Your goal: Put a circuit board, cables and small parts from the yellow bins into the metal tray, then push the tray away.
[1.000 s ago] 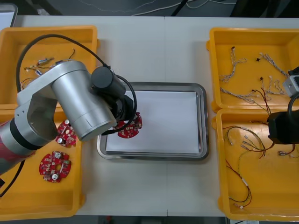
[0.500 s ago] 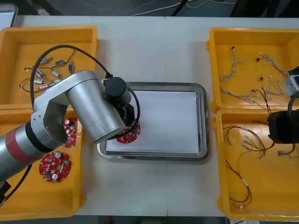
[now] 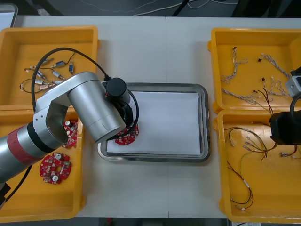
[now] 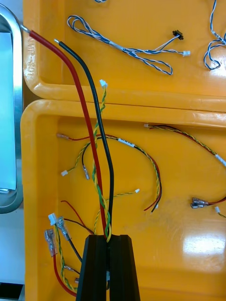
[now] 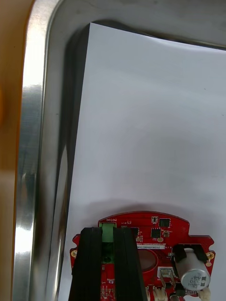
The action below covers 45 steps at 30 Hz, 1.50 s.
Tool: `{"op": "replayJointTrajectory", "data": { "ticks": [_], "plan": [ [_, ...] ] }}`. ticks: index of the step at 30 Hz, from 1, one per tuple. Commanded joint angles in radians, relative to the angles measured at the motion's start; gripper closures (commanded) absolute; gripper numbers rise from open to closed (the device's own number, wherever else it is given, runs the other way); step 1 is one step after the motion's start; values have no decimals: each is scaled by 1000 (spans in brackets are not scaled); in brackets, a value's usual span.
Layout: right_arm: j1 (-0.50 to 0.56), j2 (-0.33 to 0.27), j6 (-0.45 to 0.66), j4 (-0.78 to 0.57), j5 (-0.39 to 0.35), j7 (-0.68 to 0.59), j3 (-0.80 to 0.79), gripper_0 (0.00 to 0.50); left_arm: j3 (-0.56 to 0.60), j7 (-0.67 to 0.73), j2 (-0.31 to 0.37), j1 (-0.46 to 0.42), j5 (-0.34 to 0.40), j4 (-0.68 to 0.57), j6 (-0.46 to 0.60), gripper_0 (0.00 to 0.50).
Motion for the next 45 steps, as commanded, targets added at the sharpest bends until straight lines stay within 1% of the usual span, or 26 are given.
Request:
{"op": "replayJointTrajectory", "data": {
  "ticks": [1,8,17,24,39,41,42,43,44,45],
  "plan": [
    [-23,-35,3,-7,6,30,18,500,-16,-68,-22,-37,16,-7,-20,500],
    [-23,-33,3,-7,8,29,18,500,-16,-69,-33,-37,39,-7,-27,500],
    [-23,-33,3,-7,6,30,18,500,-17,-69,-42,-35,47,-7,-17,500],
    [-23,-33,3,-8,5,29,18,500,-25,-72,-41,-17,18,-6,-19,500],
    [-23,-35,3,-7,8,30,18,500,-25,-71,-36,-14,10,-6,-33,499],
    [-23,-33,3,-7,9,30,18,500,-25,-69,-36,-14,9,-6,-33,475],
    [-23,-33,3,-7,11,29,18,500,-26,-71,-38,-14,7,-6,-34,402],
    [-23,-33,3,-7,11,29,18,500,-26,-71,-38,-14,7,-6,-33,365],
    [-23,-35,3,-8,13,29,18,500,-26,-71,-36,-14,6,-6,-34,286],
    [-23,-33,3,-8,14,29,18,500,-25,-69,-36,-12,6,-6,-34,254]
  ]
}}
